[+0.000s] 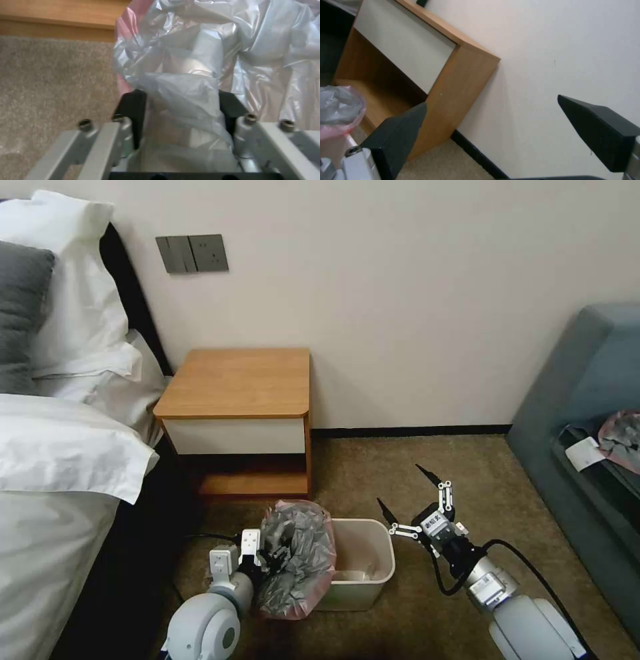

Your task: Pick up the garbage bag from the table and place it over the trash can.

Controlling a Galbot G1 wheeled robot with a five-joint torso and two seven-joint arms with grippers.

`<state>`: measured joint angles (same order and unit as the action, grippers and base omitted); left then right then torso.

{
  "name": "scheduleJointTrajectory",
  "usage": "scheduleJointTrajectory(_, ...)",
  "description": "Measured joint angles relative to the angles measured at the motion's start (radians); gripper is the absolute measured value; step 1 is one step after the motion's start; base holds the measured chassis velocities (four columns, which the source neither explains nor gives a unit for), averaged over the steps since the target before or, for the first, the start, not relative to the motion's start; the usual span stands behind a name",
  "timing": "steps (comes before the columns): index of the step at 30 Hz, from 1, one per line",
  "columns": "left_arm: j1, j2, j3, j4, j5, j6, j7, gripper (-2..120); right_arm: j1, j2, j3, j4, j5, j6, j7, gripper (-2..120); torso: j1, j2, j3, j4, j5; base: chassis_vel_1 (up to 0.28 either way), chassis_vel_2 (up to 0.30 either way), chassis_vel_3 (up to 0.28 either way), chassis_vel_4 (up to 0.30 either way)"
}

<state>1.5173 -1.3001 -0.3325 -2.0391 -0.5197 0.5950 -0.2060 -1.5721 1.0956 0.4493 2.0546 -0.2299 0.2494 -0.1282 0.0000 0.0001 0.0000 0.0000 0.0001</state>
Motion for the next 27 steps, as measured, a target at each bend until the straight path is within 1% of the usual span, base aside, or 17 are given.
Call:
scheduleJointTrajectory(1, 0.001, -0.002, 0.0, 0.001, 0.004, -0.003, 0.0, 38, 0.001, -0.001, 0.0, 0.0, 0.0, 0.0, 0.0, 100, 0.0, 0.0, 0.0, 0.0, 0.0, 0.0, 0.0, 0.0, 0.0)
scheduleJointTrajectory(2, 0.001, -0.005, 0.001, 0.001, 0.011, -0.006, 0.0, 31, 0.002, -0.003, 0.002, 0.0, 0.001, -0.001, 0.001, 100, 0.0, 0.0, 0.0, 0.0, 0.0, 0.0, 0.0, 0.0, 0.0)
scheduleJointTrajectory(3, 0.001, -0.005, 0.001, 0.001, 0.011, -0.006, 0.0, 31, 0.002, -0.003, 0.002, 0.0, 0.001, -0.001, 0.001, 100, 0.0, 0.0, 0.0, 0.0, 0.0, 0.0, 0.0, 0.0, 0.0)
scheduleJointTrajectory(4, 0.002, -0.006, 0.001, 0.001, 0.015, -0.01, 0.0, 28, 0.002, -0.003, 0.003, 0.0, 0.001, -0.001, 0.001, 100, 0.0, 0.0, 0.0, 0.0, 0.0, 0.0, 0.0, 0.0, 0.0)
scheduleJointTrajectory(6, 0.006, -0.01, 0.001, 0.003, 0.035, -0.028, -0.001, 18, 0.001, -0.003, 0.004, 0.0, 0.001, -0.001, 0.002, 100, 0.0, 0.0, 0.0, 0.0, -0.0002, 0.0, 0.0, 0.0, 0.0)
scheduleJointTrajectory(7, 0.006, -0.01, 0.001, 0.003, 0.035, -0.028, -0.001, 18, 0.001, -0.003, 0.004, 0.0, 0.001, -0.001, 0.002, 100, 0.0, 0.0, 0.0, 0.0, -0.0002, 0.0, 0.0, 0.0, 0.0)
scheduleJointTrajectory(9, 0.019, -0.017, -0.001, 0.002, 0.052, -0.057, -0.001, 11, 0.003, 0.0, 0.004, 0.001, 0.001, -0.001, 0.002, 100, 0.0, 0.0, 0.0, 0.0, -0.0004, 0.0, 0.0, 0.0, 0.0)
scheduleJointTrajectory(11, 0.022, -0.018, -0.001, 0.001, 0.06, -0.067, -0.001, 9, 0.005, 0.002, 0.003, 0.001, 0.001, -0.001, 0.002, 100, 0.0, 0.0, 0.0, -0.0001, -0.0003, 0.0, 0.0, 0.0, 0.0)
scheduleJointTrajectory(14, 0.046, -0.021, -0.004, -0.006, 0.125, -0.128, 0.011, 9, 0.015, 0.009, -0.002, 0.007, 0.004, -0.002, 0.003, 100, 0.0, 0.0, 0.0, 0.0001, -0.0003, 0.0, 0.0, 0.0, 0.0)
scheduleJointTrajectory(15, 0.046, -0.021, -0.004, -0.006, 0.125, -0.128, 0.011, 9, 0.015, 0.009, -0.002, 0.007, 0.004, -0.002, 0.003, 100, 0.0, 0.0, 0.0, 0.0001, -0.0003, 0.0, 0.0, 0.0, 0.0)
scheduleJointTrajectory(19, 0.074, -0.01, -0.008, -0.038, 0.152, -0.158, 0.015, 9, 0.017, 0.022, -0.008, 0.017, 0.024, -0.011, 0.012, 100, 0.0, 0.0, 0.0, 0.0, -0.0003, 0.0, 0.0, 0.0, 0.0)
scheduleJointTrajectory(21, 0.098, -0.003, -0.016, -0.076, 0.169, -0.205, 0.015, 9, 0.015, 0.037, -0.028, 0.037, 0.078, -0.035, 0.035, 100, 0.0, 0.0, 0.0, 0.0, 0.0, 0.0, 0.0, 0.0, 0.0)
scheduleJointTrajectory(22, 0.098, -0.003, -0.016, -0.076, 0.169, -0.205, 0.015, 9, 0.015, 0.037, -0.028, 0.037, 0.078, -0.035, 0.035, 100, 0.0, 0.0, 0.0, 0.0, 0.0, 0.0, 0.0, 0.0, 0.0)
scheduleJointTrajectory(24, 0.11, -0.003, -0.024, -0.1, 0.192, -0.266, 0.019, 9, 0.024, 0.051, -0.062, 0.064, 0.172, -0.073, 0.065, 100, 0.0, 0.0, 0.0, 0.0, 0.0, 0.0, 0.0, 0.0, 0.0)
scheduleJointTrajectory(25, 0.11, -0.003, -0.024, -0.1, 0.192, -0.266, 0.019, 9, 0.024, 0.051, -0.062, 0.064, 0.172, -0.073, 0.065, 100, 0.0, 0.0, 0.0, 0.0, 0.0, 0.0, 0.0, 0.0, 0.0)
scheduleJointTrajectory(27, 0.113, -0.007, -0.028, -0.113, 0.192, -0.317, 0.013, 9, 0.036, 0.062, -0.111, 0.117, 0.357, -0.165, 0.087, 100, 0.0, 0.0, 0.0, 0.0, 0.0, 0.0, 0.0, 0.0, 0.0)
